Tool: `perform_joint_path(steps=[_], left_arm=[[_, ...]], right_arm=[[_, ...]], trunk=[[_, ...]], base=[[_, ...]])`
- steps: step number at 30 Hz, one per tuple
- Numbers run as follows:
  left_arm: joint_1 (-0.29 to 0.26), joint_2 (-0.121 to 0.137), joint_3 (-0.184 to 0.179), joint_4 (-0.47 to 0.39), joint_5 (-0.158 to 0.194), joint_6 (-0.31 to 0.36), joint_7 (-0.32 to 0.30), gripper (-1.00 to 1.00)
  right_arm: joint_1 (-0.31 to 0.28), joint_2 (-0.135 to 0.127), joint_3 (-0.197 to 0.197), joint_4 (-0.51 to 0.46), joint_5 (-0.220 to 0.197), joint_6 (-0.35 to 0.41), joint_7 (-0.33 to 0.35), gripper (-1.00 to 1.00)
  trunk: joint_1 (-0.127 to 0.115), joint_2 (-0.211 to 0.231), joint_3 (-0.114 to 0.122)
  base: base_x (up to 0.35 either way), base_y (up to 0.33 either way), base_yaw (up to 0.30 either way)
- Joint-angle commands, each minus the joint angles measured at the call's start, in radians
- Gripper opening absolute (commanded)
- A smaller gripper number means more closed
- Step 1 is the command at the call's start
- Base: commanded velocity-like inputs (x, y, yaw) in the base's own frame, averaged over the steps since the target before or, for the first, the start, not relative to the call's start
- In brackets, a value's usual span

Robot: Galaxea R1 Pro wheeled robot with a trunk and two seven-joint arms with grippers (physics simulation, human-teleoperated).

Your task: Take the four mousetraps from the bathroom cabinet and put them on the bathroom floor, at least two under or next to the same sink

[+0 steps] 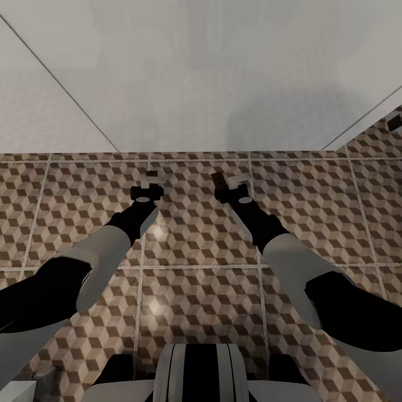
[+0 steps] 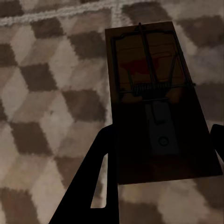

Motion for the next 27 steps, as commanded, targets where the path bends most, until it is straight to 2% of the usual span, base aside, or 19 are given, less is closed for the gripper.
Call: perform_joint_path(steps=[1,6,15,21,27], left_arm=[[0.0,0.001,-0.009,-0.001,0.007,0.005,0.007,-1.0],[0.0,0.001,-0.009,0.0,0.007,0.005,0.007,-1.0],[0.0,-0.001,-0.01,0.0,0.007,-0.002,0.007,-1.0],[0.0,-0.001,-0.011,0.005,0.007,-0.046,0.007,-1.0],[0.0,-0.001,-0.012,0.006,0.007,-0.054,0.007,-1.0]], right_arm=[[0.0,-0.001,0.008,-0.002,-0.008,0.006,-0.01,-1.0],[0.0,-0.001,0.008,-0.001,-0.008,0.004,-0.01,-1.0],[0.0,-0.004,0.008,0.0,-0.007,0.004,-0.01,-1.0],[0.0,-0.014,0.008,0.0,-0.008,0.001,-0.009,-1.0],[0.0,-0.015,0.009,0.027,-0.008,-0.029,-0.008,-1.0]], trunk=[[0.0,0.0,0.0],[0.0,0.0,0.0],[0.0,0.0,0.0],[0.0,0.0,0.0],[0.0,0.0,0.0]], base=[[0.0,0.0,0.0],[0.061,0.0,0.0],[0.203,0.0,0.0],[0.044,0.0,0.0],[0.005,0.0,0.0]])
